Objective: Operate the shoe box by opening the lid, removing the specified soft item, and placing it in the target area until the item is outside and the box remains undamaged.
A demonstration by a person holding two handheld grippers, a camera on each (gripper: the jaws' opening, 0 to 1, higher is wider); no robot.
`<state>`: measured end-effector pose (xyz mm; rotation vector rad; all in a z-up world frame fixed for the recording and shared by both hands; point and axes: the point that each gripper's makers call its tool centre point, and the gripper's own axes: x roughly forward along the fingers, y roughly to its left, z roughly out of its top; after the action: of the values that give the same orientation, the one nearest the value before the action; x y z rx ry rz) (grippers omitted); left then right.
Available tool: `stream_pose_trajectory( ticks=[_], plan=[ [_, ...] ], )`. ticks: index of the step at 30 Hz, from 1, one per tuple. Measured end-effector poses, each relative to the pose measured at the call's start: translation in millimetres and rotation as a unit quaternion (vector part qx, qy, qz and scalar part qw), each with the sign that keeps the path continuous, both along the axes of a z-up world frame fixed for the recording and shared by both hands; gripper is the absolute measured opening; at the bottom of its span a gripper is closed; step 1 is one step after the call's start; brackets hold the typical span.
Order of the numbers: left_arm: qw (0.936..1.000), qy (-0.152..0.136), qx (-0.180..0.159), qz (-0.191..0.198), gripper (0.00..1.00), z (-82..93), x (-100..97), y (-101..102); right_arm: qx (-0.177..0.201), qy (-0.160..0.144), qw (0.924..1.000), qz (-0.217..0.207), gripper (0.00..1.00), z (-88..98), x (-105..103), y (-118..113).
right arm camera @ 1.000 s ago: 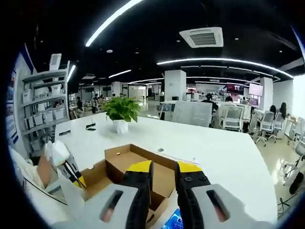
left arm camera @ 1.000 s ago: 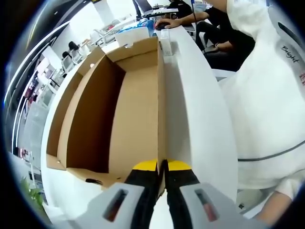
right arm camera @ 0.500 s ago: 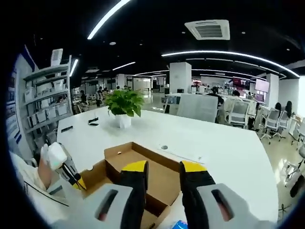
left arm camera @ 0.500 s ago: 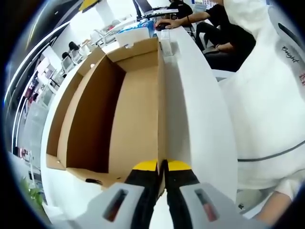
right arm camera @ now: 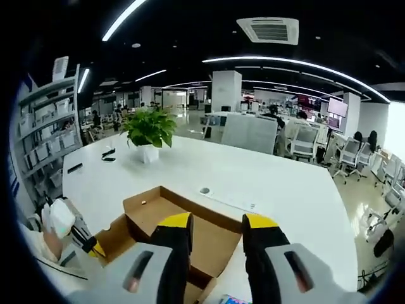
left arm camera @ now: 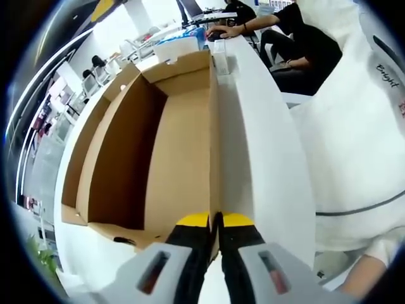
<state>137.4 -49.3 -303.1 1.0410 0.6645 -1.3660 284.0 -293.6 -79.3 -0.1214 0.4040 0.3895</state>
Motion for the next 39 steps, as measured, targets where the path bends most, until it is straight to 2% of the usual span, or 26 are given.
stream_pose_trajectory(
  ticks=[1, 2, 4, 6, 8, 10, 11, 13, 15, 18, 20, 22, 23, 24, 27, 29, 30, 32, 33, 39],
  plan=[
    [1.0000, 0.000, 0.000, 0.000, 0.04, 0.0, 0.1, 0, 0.013, 0.017, 0.9995, 0.022, 0.31, -3.3, -1, 9],
    [1.0000, 0.001, 0.000, 0.001, 0.04, 0.1, 0.3, 0, 0.012, 0.030, 0.9992, 0.023, 0.33, -6.8, -1, 9],
    [1.0000, 0.002, 0.001, 0.002, 0.04, 0.1, 0.6, 0, 0.005, 0.032, 0.9994, 0.010, 0.32, -8.3, 3, 5],
    [1.0000, 0.002, 0.002, 0.001, 0.04, 0.2, 0.7, 0, -0.043, 0.036, 0.9984, -0.002, 0.32, -13.7, 10, -4],
    [1.0000, 0.002, 0.001, 0.003, 0.04, 0.3, 1.0, 0, -0.098, 0.062, 0.9930, 0.023, 0.31, -24.7, 8, -7],
    [1.0000, -0.001, -0.001, 0.003, 0.04, 0.5, 1.0, 0, -0.104, 0.055, 0.9928, 0.024, 0.31, -25.3, 13, -8],
    [1.0000, -0.001, -0.002, 0.003, 0.04, 0.6, 1.1, -1, -0.109, 0.063, 0.9915, 0.033, 0.31, -28.4, 12, -7],
    [1.0000, 0.001, -0.003, 0.007, 0.04, 0.7, 1.3, -1, -0.100, 0.085, 0.9911, 0.024, 0.32, -31.1, 17, -11],
    [1.0000, 0.003, -0.003, 0.007, 0.04, 0.8, 1.5, -1, -0.078, 0.083, 0.9933, 0.016, 0.32, -28.1, 25, -13],
    [1.0000, 0.001, -0.003, 0.006, 0.04, 0.8, 1.4, -1, -0.047, 0.124, 0.9911, -0.019, 0.33, -33.5, 37, -23],
    [1.0000, -0.003, -0.004, 0.004, 0.04, 0.6, 1.2, -1, -0.045, 0.142, 0.9885, -0.029, 0.31, -37.3, 43, -27],
    [1.0000, -0.006, -0.002, 0.004, 0.04, 0.5, 1.2, 0, -0.047, 0.167, 0.9840, -0.039, 0.28, -48.4, 48, -33],
    [1.0000, -0.008, -0.001, 0.004, 0.04, 0.4, 1.2, 0, -0.054, 0.195, 0.9787, -0.036, 0.27, -62.7, 47, -34],
    [1.0000, -0.008, -0.002, 0.003, 0.04, 0.5, 1.3, 0, -0.058, 0.207, 0.9759, -0.038, 0.26, -70.3, 46, -35],
    [1.0000, -0.008, -0.004, 0.002, 0.04, 0.6, 1.1, 0, -0.054, 0.201, 0.9768, -0.049, 0.25, -79.5, 55, -32],
    [1.0000, -0.007, -0.003, 0.004, 0.04, 0.4, 0.4, 0, -0.058, 0.226, 0.9718, -0.035, 0.23, -85.7, 55, -25],
    [1.0000, -0.004, -0.002, 0.004, 0.03, 0.2, 0.1, 0, -0.058, 0.243, 0.9672, -0.044, 0.24, -89.1, 53, -25],
    [1.0000, 0.001, 0.000, 0.008, 0.03, -0.1, -0.1, 1, -0.082, 0.235, 0.9673, -0.050, 0.24, -89.2, 65, -28],
    [1.0000, 0.001, 0.000, 0.008, 0.03, -0.2, -0.1, 1, -0.090, 0.245, 0.9639, -0.051, 0.24, -91.8, 66, -28],
    [1.0000, -0.002, 0.000, 0.004, 0.03, -0.1, 0.6, 1, -0.087, 0.254, 0.9612, -0.062, 0.24, -101.1, 80, -27]
  ],
)
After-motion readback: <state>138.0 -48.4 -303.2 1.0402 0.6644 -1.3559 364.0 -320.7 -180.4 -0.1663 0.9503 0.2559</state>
